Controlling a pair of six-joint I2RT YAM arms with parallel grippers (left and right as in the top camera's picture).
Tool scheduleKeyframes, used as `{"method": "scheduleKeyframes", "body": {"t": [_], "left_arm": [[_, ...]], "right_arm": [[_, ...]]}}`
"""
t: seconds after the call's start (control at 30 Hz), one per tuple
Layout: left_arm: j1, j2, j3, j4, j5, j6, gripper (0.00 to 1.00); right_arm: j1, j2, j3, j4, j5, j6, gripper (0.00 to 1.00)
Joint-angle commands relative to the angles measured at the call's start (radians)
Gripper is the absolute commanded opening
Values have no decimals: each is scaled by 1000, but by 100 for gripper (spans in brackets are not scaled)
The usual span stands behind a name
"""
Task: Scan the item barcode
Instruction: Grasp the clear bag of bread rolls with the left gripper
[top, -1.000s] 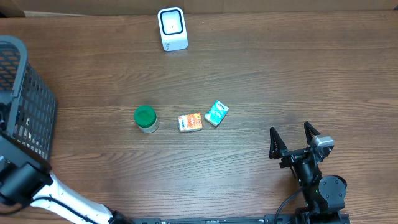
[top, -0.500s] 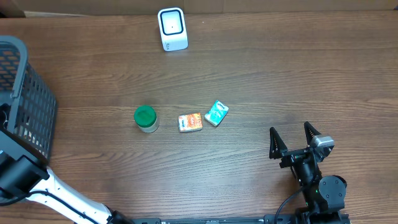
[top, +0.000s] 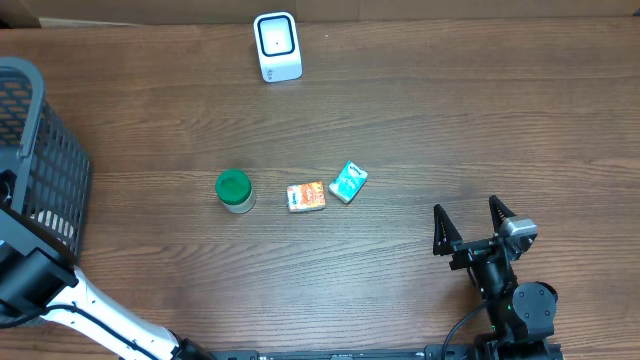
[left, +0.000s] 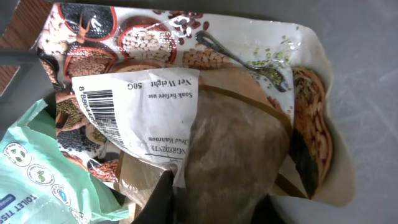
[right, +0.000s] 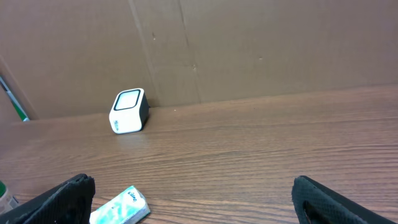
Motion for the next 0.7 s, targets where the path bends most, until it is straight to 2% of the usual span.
{"method": "scheduleKeyframes", "body": {"t": [0.0, 0.27, 0.5, 0.67], "left_arm": [[4, 90, -37, -39, 50, 0, 4], [4, 85, 78, -167, 74, -24, 4], [4, 68, 337, -332, 190, -24, 4], [4, 32, 550, -409, 323, -23, 4]], "right_arm": [[5, -10, -10, 5, 10, -2, 100], [5, -10, -10, 5, 10, -2, 100], [5, -10, -10, 5, 10, -2, 100], [5, -10, -10, 5, 10, -2, 100]]}}
